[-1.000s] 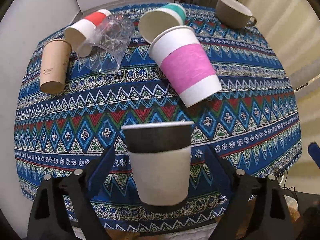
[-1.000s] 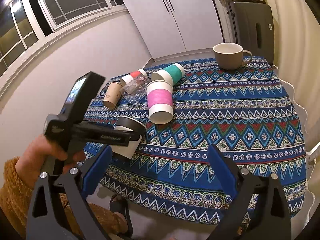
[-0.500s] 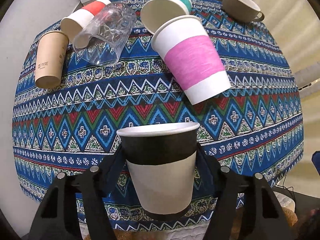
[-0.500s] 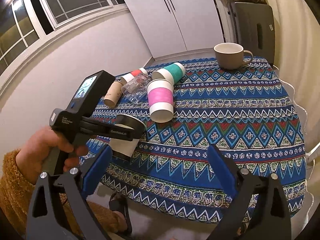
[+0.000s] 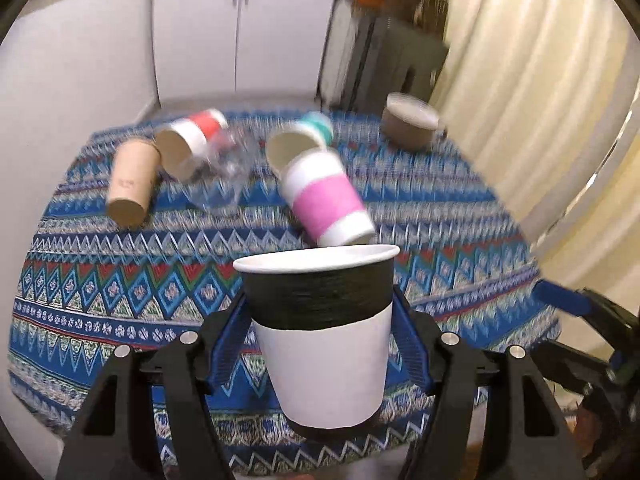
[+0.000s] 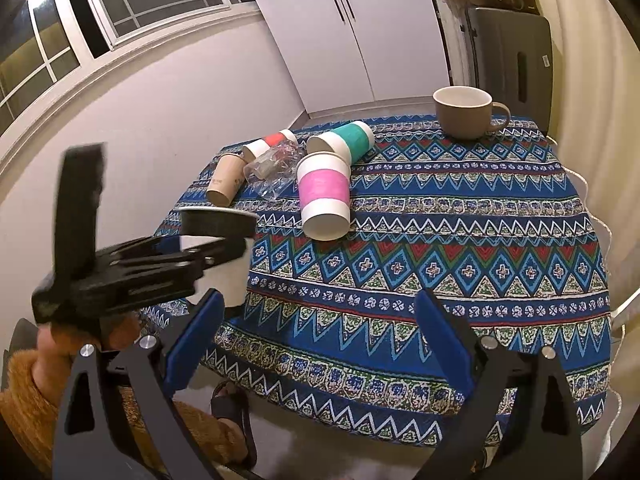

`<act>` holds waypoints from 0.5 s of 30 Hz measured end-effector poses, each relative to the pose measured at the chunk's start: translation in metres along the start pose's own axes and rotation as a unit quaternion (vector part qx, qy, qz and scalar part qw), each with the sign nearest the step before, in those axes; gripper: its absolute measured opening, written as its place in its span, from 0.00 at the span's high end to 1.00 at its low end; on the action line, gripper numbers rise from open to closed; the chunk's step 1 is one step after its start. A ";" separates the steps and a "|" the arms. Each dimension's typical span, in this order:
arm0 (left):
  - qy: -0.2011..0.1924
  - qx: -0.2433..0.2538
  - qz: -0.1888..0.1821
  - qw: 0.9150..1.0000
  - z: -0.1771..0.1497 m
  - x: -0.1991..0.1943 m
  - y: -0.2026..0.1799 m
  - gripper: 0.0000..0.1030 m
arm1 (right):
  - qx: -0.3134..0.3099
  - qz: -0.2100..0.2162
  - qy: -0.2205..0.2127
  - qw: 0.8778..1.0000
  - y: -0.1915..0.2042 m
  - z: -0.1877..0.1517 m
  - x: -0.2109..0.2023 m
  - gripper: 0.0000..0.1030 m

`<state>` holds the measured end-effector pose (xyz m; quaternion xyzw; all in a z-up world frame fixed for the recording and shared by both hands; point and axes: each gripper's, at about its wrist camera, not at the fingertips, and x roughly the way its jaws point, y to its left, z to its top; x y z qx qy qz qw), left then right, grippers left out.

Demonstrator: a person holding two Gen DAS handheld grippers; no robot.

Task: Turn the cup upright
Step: 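Rotate the left tool to turn the held cup opening-up and lower it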

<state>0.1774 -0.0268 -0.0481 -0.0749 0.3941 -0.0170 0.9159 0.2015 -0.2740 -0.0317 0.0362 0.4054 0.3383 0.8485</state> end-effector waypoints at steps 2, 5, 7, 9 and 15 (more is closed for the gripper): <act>-0.051 -0.009 -0.002 0.999 -0.008 -0.008 0.004 0.37 | -0.003 -0.004 -0.002 1.000 0.001 0.000 -0.001 0.08; -0.117 -0.011 0.003 0.993 -0.017 -0.019 0.006 0.37 | -0.003 -0.003 -0.005 1.000 0.003 0.000 -0.001 0.08; -0.157 0.009 0.019 0.987 -0.023 -0.023 0.002 0.37 | -0.005 -0.005 -0.004 1.000 0.003 0.000 -0.001 0.08; -0.189 0.017 0.017 0.982 -0.031 -0.027 0.001 0.37 | -0.005 -0.006 -0.004 1.000 0.003 -0.001 0.000 0.08; -0.256 0.032 0.033 0.965 -0.064 -0.012 -0.007 0.37 | -0.003 -0.009 -0.002 1.000 -0.001 0.000 0.001 0.08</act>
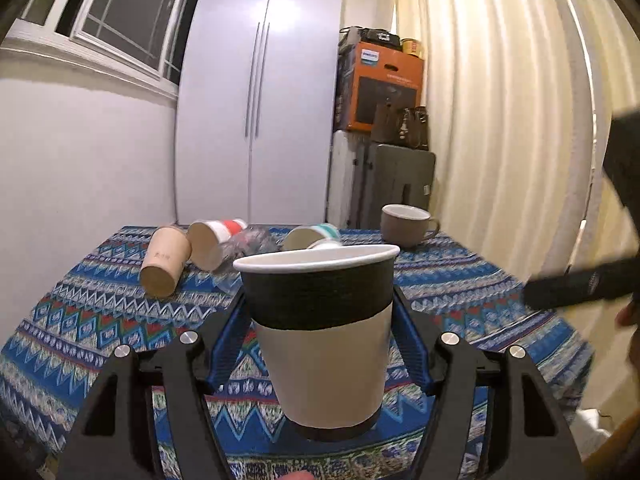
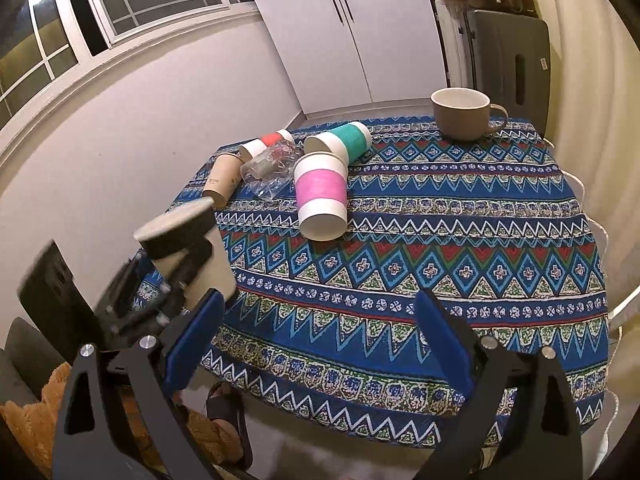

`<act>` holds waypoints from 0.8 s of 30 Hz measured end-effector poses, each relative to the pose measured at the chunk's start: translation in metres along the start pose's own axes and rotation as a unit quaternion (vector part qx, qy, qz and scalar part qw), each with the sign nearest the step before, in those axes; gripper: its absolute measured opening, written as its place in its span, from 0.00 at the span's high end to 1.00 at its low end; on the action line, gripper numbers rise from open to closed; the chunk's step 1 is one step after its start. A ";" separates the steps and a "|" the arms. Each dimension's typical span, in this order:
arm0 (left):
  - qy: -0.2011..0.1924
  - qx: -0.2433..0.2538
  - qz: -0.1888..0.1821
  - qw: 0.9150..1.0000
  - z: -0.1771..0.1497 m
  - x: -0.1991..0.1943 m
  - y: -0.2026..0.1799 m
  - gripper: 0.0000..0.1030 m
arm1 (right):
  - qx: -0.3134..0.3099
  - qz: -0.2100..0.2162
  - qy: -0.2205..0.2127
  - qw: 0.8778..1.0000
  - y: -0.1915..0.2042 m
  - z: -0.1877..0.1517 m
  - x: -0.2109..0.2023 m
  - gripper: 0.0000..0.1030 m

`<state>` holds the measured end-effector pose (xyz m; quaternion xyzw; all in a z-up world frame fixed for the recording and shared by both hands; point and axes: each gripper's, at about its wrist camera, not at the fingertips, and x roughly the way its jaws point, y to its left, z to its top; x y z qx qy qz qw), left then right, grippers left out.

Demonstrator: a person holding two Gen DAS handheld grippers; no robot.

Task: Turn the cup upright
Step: 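Rotate the left tool to turn the held cup opening-up and lower it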

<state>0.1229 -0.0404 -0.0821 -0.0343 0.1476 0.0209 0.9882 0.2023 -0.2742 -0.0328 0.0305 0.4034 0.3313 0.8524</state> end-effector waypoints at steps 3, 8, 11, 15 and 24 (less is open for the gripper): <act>-0.013 -0.005 0.034 0.999 -0.015 -0.002 0.000 0.36 | 0.000 -0.001 0.000 1.000 -0.001 0.000 0.000 0.08; -0.037 0.025 0.072 0.996 -0.029 -0.003 -0.007 0.36 | -0.001 -0.002 -0.002 1.000 -0.003 0.001 0.000 0.08; -0.042 0.036 0.076 0.996 -0.036 -0.001 -0.013 0.36 | -0.002 -0.002 -0.002 1.000 -0.003 0.002 0.001 0.08; -0.050 0.046 0.080 0.994 -0.048 -0.001 -0.022 0.35 | -0.009 -0.006 -0.001 1.000 -0.001 0.001 0.001 0.08; -0.046 0.054 0.087 0.994 -0.062 0.003 -0.028 0.31 | -0.008 -0.005 -0.002 1.000 -0.002 0.000 -0.001 0.08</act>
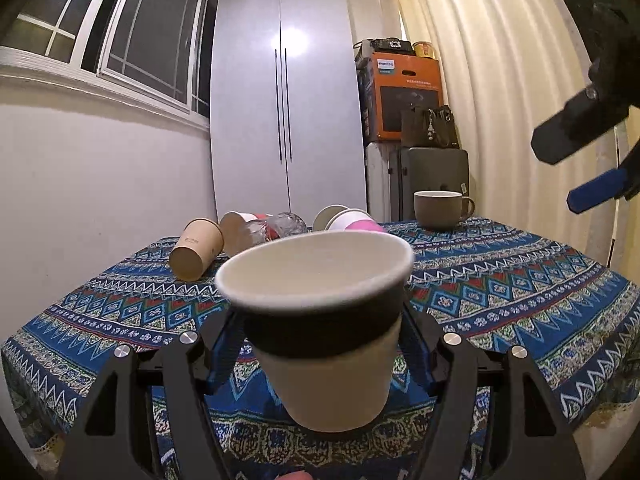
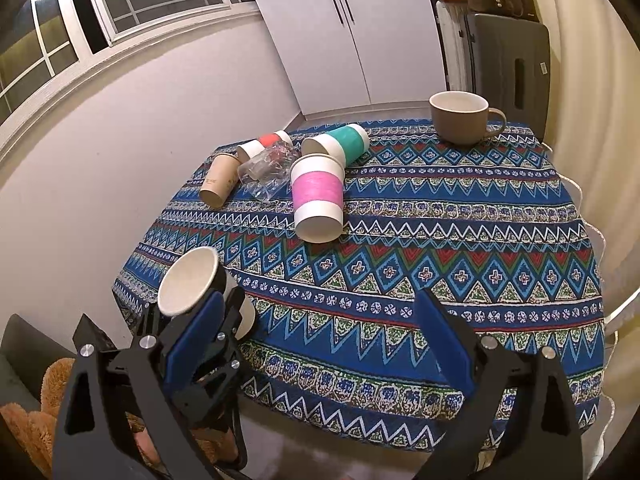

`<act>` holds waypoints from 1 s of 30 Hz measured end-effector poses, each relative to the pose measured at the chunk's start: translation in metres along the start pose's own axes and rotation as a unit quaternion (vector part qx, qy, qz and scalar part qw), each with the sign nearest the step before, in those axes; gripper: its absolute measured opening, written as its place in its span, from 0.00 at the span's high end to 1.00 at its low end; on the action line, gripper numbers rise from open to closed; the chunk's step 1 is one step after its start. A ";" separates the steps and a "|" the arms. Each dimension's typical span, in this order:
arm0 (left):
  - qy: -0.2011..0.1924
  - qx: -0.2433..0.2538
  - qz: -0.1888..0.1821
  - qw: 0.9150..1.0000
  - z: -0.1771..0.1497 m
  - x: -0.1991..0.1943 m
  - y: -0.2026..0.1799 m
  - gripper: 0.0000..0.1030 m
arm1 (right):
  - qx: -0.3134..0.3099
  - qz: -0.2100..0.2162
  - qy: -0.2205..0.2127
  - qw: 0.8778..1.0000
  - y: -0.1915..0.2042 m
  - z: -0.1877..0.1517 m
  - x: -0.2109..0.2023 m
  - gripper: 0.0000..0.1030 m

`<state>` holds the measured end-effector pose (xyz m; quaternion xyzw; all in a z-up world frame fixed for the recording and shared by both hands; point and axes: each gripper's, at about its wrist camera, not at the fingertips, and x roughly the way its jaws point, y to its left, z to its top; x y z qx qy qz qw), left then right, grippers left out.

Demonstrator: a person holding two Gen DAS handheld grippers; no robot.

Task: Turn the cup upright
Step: 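Rotate the left tool to turn the held cup opening-up and lower it, then set the cup upright on the tablecloth and open the left gripper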

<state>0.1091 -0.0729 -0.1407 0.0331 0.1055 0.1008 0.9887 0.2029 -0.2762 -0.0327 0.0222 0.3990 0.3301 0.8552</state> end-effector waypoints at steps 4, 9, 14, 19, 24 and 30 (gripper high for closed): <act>0.003 -0.005 0.003 1.000 0.001 -0.003 0.002 0.21 | 0.003 0.000 -0.001 1.000 -0.002 0.000 -0.002 0.08; 0.001 -0.014 0.000 1.000 0.007 -0.006 0.003 0.16 | 0.003 0.002 -0.004 1.000 -0.001 0.000 -0.003 0.08; 0.006 -0.019 -0.006 1.000 0.013 -0.014 0.005 0.15 | 0.003 -0.002 -0.005 1.000 -0.002 0.001 -0.004 0.08; 0.005 -0.021 -0.016 1.000 0.035 -0.037 0.013 0.15 | 0.009 0.004 -0.021 1.000 -0.005 0.002 -0.011 0.08; 0.000 -0.017 -0.035 0.999 0.063 -0.065 0.022 0.15 | 0.005 0.003 -0.032 0.999 -0.001 -0.002 -0.020 0.08; 0.006 -0.030 -0.045 0.999 0.088 -0.092 0.033 0.15 | -0.029 -0.003 -0.064 0.998 0.022 -0.014 -0.037 0.08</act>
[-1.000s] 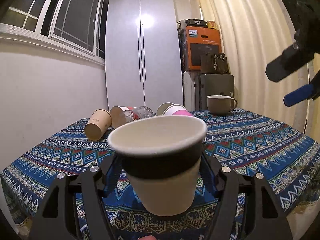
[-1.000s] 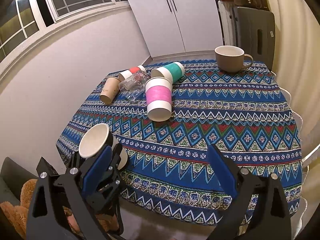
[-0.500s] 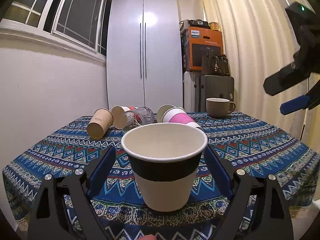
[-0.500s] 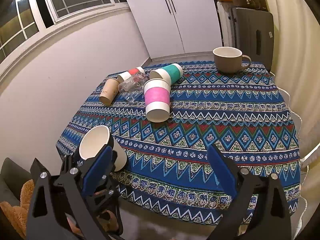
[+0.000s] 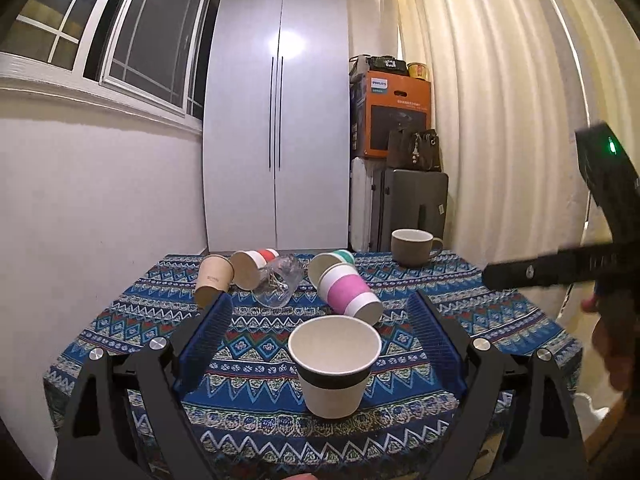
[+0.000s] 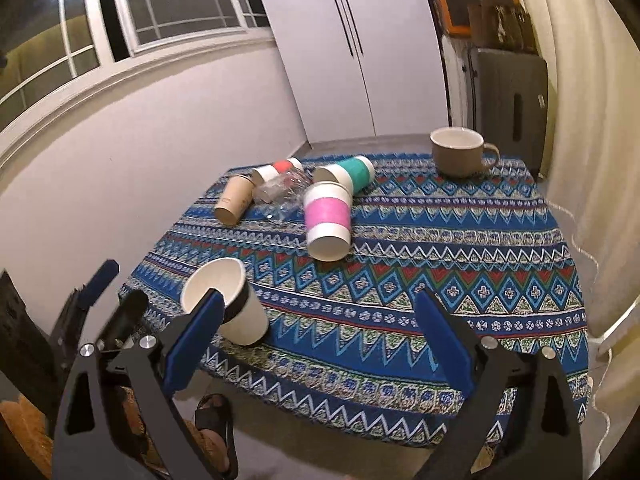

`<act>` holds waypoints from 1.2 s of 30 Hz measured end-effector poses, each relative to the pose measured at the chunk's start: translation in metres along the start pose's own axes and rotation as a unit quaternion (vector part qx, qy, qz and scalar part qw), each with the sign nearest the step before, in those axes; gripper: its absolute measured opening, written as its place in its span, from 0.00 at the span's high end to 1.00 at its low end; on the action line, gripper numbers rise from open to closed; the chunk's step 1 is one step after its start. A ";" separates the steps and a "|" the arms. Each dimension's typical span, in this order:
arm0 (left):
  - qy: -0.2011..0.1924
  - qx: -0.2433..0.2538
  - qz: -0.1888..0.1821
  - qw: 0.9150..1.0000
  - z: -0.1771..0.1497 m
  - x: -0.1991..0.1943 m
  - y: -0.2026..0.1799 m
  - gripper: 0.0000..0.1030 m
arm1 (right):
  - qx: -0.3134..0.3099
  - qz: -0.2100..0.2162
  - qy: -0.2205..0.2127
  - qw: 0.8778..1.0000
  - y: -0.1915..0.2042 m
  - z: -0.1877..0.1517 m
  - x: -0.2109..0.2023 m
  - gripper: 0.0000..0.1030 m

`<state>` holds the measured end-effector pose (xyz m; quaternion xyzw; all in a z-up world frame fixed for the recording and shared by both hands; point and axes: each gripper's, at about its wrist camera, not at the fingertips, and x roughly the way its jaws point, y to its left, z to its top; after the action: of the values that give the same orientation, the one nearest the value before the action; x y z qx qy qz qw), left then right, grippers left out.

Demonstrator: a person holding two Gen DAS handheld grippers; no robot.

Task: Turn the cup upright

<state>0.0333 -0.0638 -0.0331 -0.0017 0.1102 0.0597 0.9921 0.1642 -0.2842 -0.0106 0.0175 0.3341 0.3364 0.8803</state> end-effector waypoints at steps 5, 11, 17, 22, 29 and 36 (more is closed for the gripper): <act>0.008 -0.010 -0.008 1.000 0.017 -0.025 0.011 0.15 | -0.014 0.000 -0.017 1.000 0.016 -0.013 -0.017 0.08; 0.019 -0.022 -0.010 1.000 0.026 -0.051 0.027 0.15 | -0.027 -0.003 -0.018 0.999 0.031 -0.033 -0.030 0.08; 0.035 -0.023 -0.011 0.999 0.024 -0.068 0.037 0.15 | -0.045 -0.008 -0.045 0.998 0.052 -0.048 -0.050 0.08; 0.049 -0.027 -0.012 0.998 0.018 -0.073 0.044 0.15 | -0.058 -0.013 -0.058 0.997 0.064 -0.056 -0.059 0.08; 0.082 -0.027 -0.024 0.996 0.011 -0.066 0.055 0.15 | -0.064 -0.016 -0.063 0.996 0.067 -0.059 -0.059 0.08; 0.094 -0.015 -0.040 0.995 0.009 -0.059 0.051 0.15 | -0.068 -0.020 -0.061 0.996 0.068 -0.060 -0.057 0.08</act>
<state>-0.0279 -0.0203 -0.0108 -0.0264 0.2021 0.0208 0.9788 0.0574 -0.2780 -0.0073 -0.0282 0.2566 0.3388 0.9048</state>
